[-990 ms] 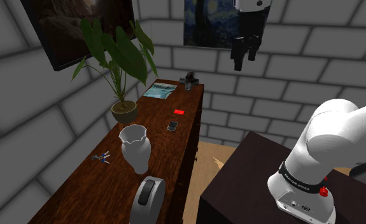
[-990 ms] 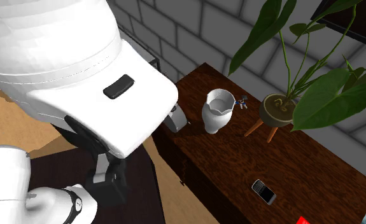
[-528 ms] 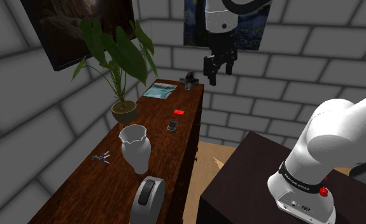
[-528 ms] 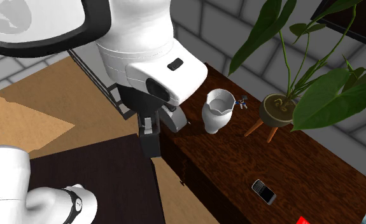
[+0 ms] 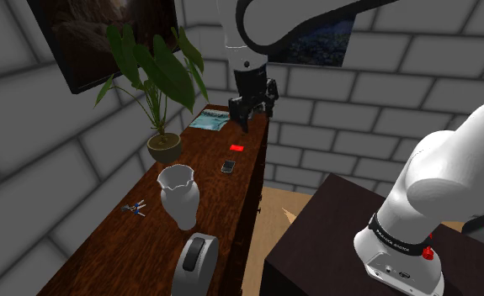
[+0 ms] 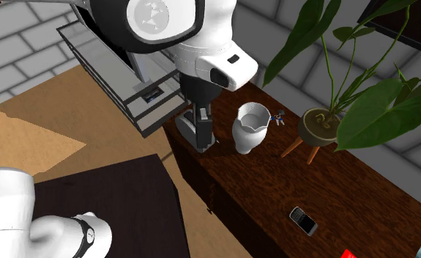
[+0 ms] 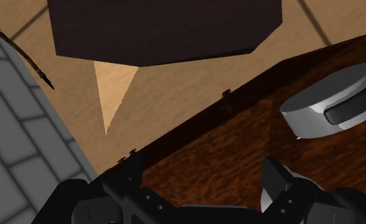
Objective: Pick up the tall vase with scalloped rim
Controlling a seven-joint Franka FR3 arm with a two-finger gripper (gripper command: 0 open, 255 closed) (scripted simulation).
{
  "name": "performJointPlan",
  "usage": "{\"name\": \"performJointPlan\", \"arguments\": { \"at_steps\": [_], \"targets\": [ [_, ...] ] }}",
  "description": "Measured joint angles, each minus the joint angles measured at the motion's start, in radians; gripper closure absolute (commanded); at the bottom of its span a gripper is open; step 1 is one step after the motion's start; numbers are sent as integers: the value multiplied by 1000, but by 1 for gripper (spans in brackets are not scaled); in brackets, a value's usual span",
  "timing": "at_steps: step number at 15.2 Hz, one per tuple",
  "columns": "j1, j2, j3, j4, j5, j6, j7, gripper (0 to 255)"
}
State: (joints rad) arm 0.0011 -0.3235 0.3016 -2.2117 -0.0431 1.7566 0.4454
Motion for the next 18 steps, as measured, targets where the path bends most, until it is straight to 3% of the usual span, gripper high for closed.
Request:
{"name": "performJointPlan", "arguments": {
  "at_steps": [6,10,18],
  "targets": [
    [10,222,73,107,-56,76,160,0],
    [29,406,100,239,-125,92,267,0],
    [124,750,94,536,-250,69,438,0]
  ]
}}
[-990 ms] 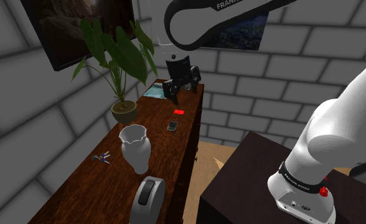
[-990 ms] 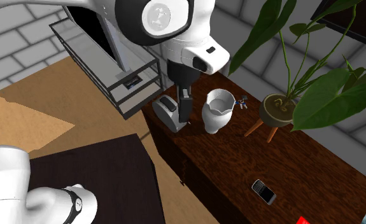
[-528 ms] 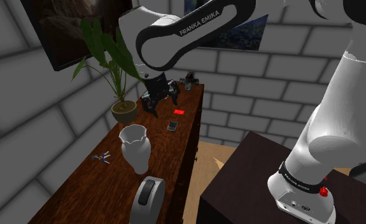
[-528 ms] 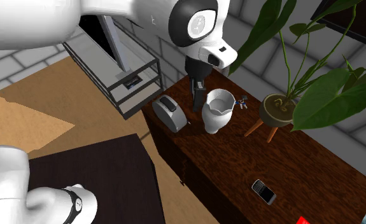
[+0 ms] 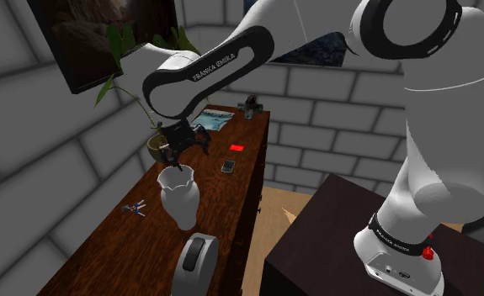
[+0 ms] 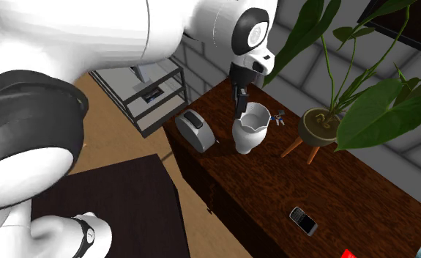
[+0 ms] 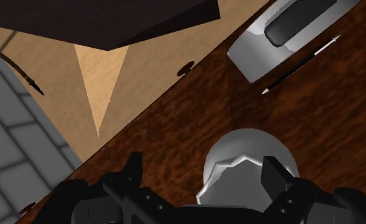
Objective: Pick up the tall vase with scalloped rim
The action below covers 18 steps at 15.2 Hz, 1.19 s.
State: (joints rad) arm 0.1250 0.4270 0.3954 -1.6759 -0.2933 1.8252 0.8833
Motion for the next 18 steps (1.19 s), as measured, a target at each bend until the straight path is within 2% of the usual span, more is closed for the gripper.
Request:
{"name": "performJointPlan", "arguments": {
  "at_steps": [6,9,11,12,14,18],
  "targets": [
    [97,273,-39,319,-62,-78,62,0],
    [161,443,-64,552,-84,-148,73,0],
    [213,586,-85,774,-92,-224,63,0],
    [230,637,-93,852,-95,-250,58,0],
    [242,683,-99,910,-97,-262,54,0],
    [244,715,-104,918,-101,-238,58,0]
  ]
}}
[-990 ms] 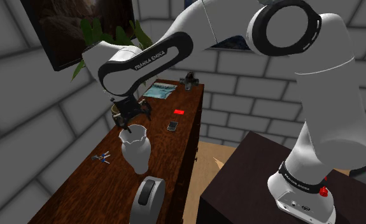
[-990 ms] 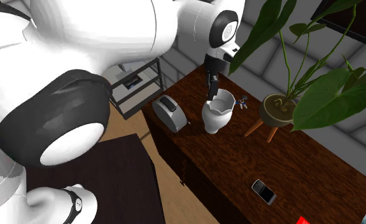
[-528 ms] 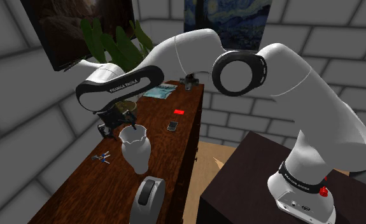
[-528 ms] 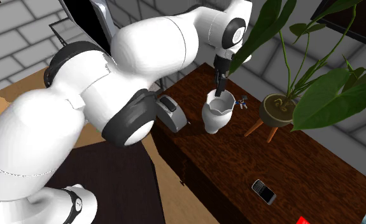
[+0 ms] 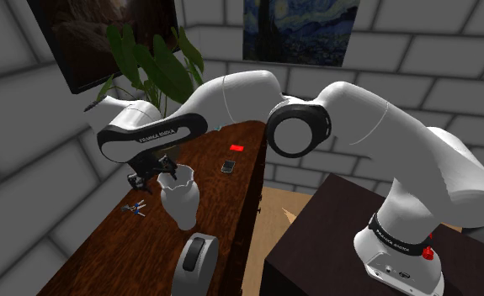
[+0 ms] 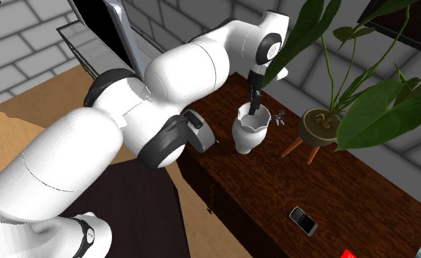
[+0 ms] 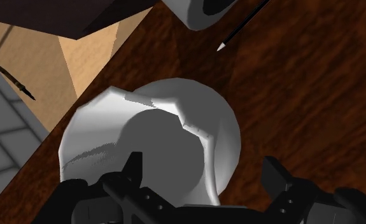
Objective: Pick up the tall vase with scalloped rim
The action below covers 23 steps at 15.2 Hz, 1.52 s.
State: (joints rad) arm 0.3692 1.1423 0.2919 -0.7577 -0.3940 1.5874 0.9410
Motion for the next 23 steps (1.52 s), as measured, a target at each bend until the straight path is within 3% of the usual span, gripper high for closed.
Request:
{"name": "performJointPlan", "arguments": {
  "at_steps": [2,3,14,23],
  "targets": [
    [-4,4,0,-22,-2,24,5,0],
    [-1,13,-2,-9,-2,22,4,255],
    [0,17,-2,-1,-2,17,2,255],
    [7,-26,2,40,6,-64,-12,255]
  ]
}}
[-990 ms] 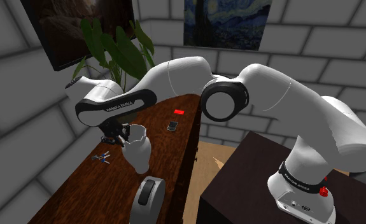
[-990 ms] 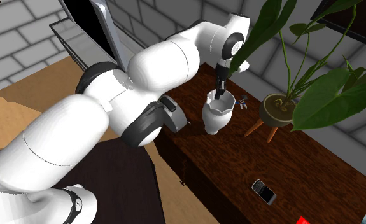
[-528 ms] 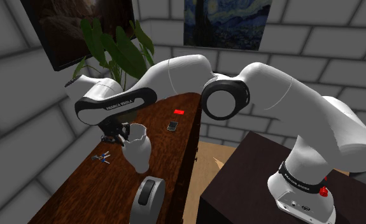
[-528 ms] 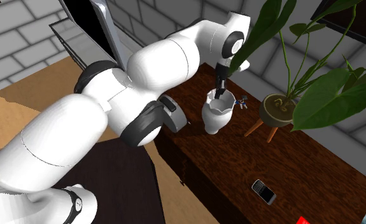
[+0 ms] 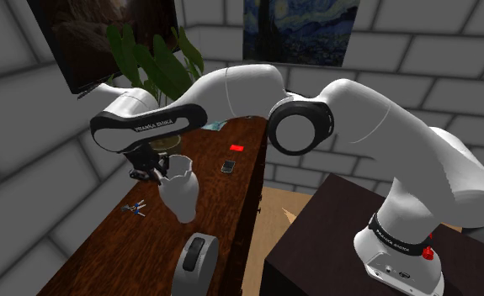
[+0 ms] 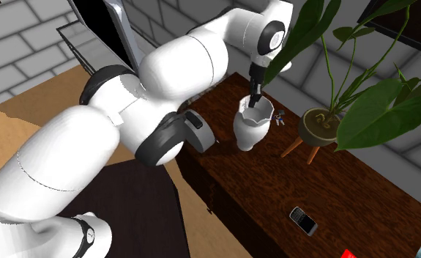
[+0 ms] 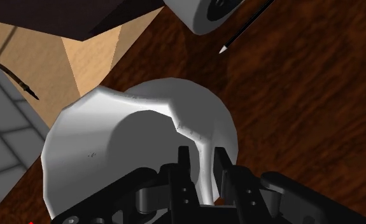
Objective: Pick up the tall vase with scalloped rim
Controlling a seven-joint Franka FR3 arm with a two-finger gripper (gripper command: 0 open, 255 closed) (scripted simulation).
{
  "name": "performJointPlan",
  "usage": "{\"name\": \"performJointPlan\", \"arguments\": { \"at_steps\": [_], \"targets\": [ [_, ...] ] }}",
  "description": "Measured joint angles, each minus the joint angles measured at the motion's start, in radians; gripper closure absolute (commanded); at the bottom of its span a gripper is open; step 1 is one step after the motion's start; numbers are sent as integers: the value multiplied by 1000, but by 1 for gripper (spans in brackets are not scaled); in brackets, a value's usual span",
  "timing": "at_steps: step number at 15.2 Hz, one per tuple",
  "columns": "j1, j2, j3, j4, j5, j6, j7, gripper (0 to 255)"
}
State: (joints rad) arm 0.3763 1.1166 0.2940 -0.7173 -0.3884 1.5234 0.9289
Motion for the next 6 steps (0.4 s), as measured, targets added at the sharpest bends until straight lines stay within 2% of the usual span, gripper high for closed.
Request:
{"name": "performJointPlan", "arguments": {
  "at_steps": [6],
  "targets": [
    [13,-3,-2,67,3,-66,-15,255]
  ]
}}
